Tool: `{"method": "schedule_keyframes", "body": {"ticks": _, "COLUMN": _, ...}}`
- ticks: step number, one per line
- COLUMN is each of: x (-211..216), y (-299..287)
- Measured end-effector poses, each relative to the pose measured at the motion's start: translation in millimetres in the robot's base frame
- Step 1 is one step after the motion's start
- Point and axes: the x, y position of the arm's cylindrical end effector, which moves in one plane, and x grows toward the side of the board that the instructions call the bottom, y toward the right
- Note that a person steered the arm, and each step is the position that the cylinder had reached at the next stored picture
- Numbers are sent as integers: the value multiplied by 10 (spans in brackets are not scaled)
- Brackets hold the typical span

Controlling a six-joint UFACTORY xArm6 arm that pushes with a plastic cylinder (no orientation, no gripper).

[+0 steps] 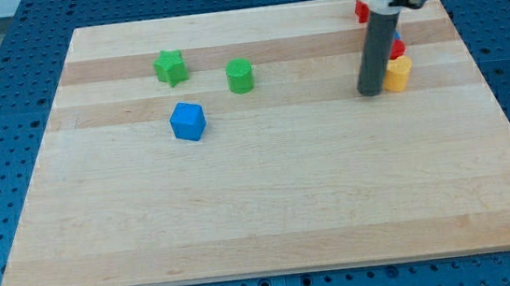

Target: Push the blue cube to the bottom left of the yellow heart

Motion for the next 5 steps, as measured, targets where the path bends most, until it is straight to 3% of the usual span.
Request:
{"method": "schedule_keyframes", "body": {"ticks": 1, "x": 420, "y": -530}}
{"method": "schedule_keyframes", "body": {"ticks": 2, "x": 690, "y": -1478}}
{"method": "schedule_keyframes", "body": {"ticks": 3, "x": 732, "y": -2522}}
{"method": "schedule_keyframes", "body": {"ticks": 4, "x": 666, "y": -3119}}
{"method": "schedule_keyframes", "body": {"ticks": 5, "x": 433, "y": -3100}}
